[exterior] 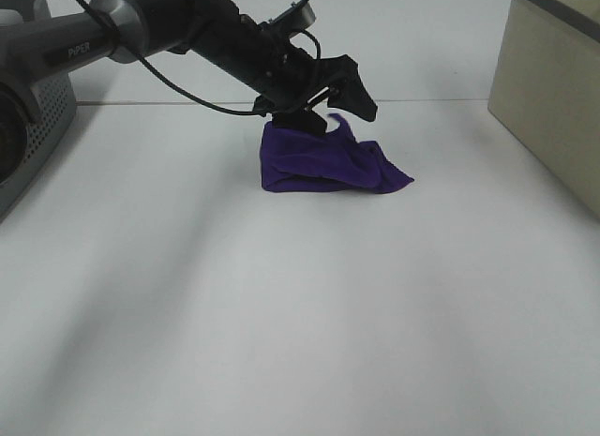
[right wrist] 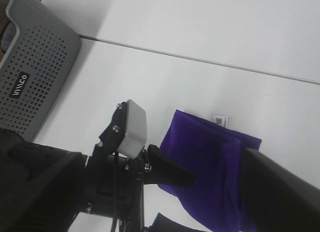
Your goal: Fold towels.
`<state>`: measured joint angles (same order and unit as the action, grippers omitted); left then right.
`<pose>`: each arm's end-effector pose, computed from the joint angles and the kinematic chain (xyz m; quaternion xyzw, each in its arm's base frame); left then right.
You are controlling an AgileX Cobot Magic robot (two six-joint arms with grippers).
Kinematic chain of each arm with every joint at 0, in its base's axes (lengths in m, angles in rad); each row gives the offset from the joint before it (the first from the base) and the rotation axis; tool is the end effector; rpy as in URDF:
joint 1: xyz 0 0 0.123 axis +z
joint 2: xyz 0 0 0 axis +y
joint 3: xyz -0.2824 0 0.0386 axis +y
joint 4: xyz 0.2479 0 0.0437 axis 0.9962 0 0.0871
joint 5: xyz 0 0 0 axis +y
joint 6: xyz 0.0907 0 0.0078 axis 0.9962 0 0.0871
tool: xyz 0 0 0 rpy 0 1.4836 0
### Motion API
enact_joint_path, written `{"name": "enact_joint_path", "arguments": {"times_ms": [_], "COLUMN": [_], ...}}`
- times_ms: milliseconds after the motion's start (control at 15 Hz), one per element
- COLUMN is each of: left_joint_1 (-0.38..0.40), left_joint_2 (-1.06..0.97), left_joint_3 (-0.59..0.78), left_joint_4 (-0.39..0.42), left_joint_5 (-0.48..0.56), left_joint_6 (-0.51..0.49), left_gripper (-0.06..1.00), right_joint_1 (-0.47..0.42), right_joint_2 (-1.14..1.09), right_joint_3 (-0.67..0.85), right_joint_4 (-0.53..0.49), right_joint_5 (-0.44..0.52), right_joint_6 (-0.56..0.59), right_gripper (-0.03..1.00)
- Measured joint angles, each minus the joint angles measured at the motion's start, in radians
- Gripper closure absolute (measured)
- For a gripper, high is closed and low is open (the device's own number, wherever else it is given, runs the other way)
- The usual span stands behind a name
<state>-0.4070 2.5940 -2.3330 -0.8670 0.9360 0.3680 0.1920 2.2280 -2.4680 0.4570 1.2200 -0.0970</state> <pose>0.4892 -0.2718 0.1592 0.1809 0.8804 -0.3902 0.1998 0.4715 0.1301 0.3617 -0.1296 0.9094 0.2416 0.3128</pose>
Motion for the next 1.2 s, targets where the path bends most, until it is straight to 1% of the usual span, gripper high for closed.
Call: {"name": "enact_joint_path", "arguments": {"times_ms": [133, 200, 267, 333, 400, 533, 600, 667, 733, 800, 933, 1000, 1067, 1133, 1200], "left_joint_1": [0.001, 0.005, 0.013, 0.031, 0.053, 0.104, 0.117, 0.152, 0.163, 0.165, 0.167, 0.176, 0.193, 0.219, 0.23], "left_joint_2": [0.0, -0.007, -0.017, -0.034, -0.052, -0.095, -0.106, -0.142, -0.158, -0.178, -0.227, -0.265, -0.304, -0.358, -0.386], "left_joint_3": [0.0, 0.0, -0.005, -0.019, -0.036, -0.062, -0.063, -0.063, -0.063, -0.063, -0.063, -0.063, -0.063, -0.05, -0.035], "left_joint_4": [-0.038, -0.039, -0.022, 0.028, 0.096, 0.266, 0.309, 0.447, 0.511, 0.6, 0.807, 0.867, 0.867, 0.846, 0.834], "left_joint_5": [0.0, 0.002, 0.013, 0.041, 0.073, 0.156, 0.182, 0.264, 0.269, 0.272, 0.275, 0.277, 0.277, 0.276, 0.276], "left_joint_6": [0.034, 0.045, 0.048, 0.043, 0.013, -0.064, -0.082, -0.124, -0.145, -0.177, -0.251, -0.28, -0.304, -0.318, -0.321], "left_gripper": [0.14, 0.13, 0.13, 0.13, 0.13, 0.13, 0.13, 0.13, 0.13, 0.13, 0.11, 0.11, 0.1, 0.1, 0.1], "right_joint_1": [0.0, 0.0, 0.0, 0.0, 0.0, 0.0, 0.0, 0.0, 0.0, 0.0, -0.016, -0.039, -0.077, -0.112, -0.131], "right_joint_2": [-0.006, -0.006, -0.005, -0.005, -0.005, -0.005, -0.005, -0.005, -0.005, -0.007, -0.043, -0.092, -0.169, -0.258, -0.312], "right_joint_3": [-0.001, -0.001, -0.001, -0.001, -0.001, -0.001, -0.001, -0.001, -0.001, -0.001, 0.028, 0.082, 0.175, 0.299, 0.354], "right_joint_4": [0.013, 0.013, 0.016, 0.019, 0.021, 0.021, 0.021, 0.019, 0.002, -0.032, -0.12, -0.138, -0.146, -0.149, -0.154], "right_joint_5": [0.0, 0.0, 0.0, 0.0, 0.0, 0.0, 0.0, 0.0, 0.0, 0.0, 0.001, 0.001, -0.002, -0.003, -0.003], "right_joint_6": [0.0, 0.0, 0.0, 0.0, 0.0, 0.0, 0.0, 0.0, 0.0, 0.01, 0.034, 0.036, 0.036, 0.036, 0.035], "right_gripper": [0.14, 0.14, 0.14, 0.14, 0.14, 0.14, 0.14, 0.14, 0.14, 0.14, 0.15, 0.16, 0.17, 0.17, 0.17]}}
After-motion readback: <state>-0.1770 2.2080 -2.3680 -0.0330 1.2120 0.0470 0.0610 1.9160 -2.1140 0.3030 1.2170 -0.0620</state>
